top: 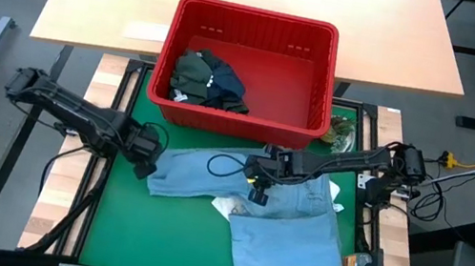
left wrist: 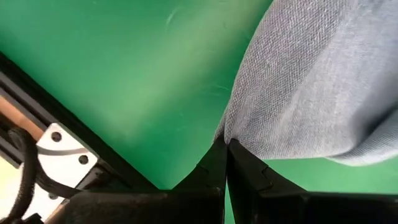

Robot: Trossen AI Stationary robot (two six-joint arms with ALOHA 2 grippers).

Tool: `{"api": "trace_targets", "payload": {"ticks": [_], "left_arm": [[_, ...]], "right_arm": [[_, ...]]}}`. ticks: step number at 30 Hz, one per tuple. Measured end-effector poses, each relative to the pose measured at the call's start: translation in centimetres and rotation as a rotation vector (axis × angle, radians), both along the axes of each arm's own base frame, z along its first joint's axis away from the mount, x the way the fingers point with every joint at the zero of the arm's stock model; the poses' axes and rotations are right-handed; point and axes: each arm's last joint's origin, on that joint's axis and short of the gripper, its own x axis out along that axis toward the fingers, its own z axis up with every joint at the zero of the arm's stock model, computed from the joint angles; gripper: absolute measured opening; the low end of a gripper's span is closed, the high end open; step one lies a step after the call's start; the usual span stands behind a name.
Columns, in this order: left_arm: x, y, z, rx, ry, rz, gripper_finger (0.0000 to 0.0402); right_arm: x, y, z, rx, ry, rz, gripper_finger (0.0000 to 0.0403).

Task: Fold Laundry from Bin
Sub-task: Fold the light blue jeans

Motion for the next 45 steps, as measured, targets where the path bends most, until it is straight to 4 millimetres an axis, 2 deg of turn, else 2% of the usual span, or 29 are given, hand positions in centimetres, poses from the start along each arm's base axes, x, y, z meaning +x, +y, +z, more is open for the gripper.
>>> {"api": "trace_targets", "payload": {"ticks": [8, 14, 20, 26, 29, 35, 40, 45], "left_arm": [[0.5, 0.0, -0.7, 0.061, 0.056, -0.026, 0.0000], [0.4, 0.2, -0.8, 0.111, 0.083, 0.005, 0.0000], [0.4, 0.3, -0.8, 0.129, 0.086, -0.024, 0.0001], [0.3, 0.3, -0.8, 0.129, 0.103, -0.078, 0.0038], [0.2, 0.3, -0.8, 0.131, 0.112, -0.078, 0.0070], [0.3, 0.3, -0.8, 0.127, 0.105, -0.078, 0.0110], [0.3, -0.2, -0.3, 0.014, 0.087, -0.109, 0.0107], [0.8, -1.6, 0.2, -0.114, -0.026, -0.141, 0.0097]], "right_arm": [[-0.2, 0.0, -0.1, 0.010, 0.020, 0.006, 0.0012], [-0.6, 0.4, -0.2, 0.113, 0.073, 0.050, 0.0012], [-0.5, 0.3, -0.2, 0.073, 0.062, 0.032, 0.0012], [-0.1, 0.3, -0.1, 0.066, 0.017, 0.026, 0.0017], [-0.1, 0.3, 0.0, 0.063, 0.013, 0.025, 0.0040], [0.0, 0.1, 0.0, 0.003, -0.003, -0.003, 0.0127], [0.1, 0.1, 0.4, -0.015, 0.006, -0.007, 0.0172], [0.1, 0.1, 1.8, -0.019, 0.036, -0.006, 0.0183]]}}
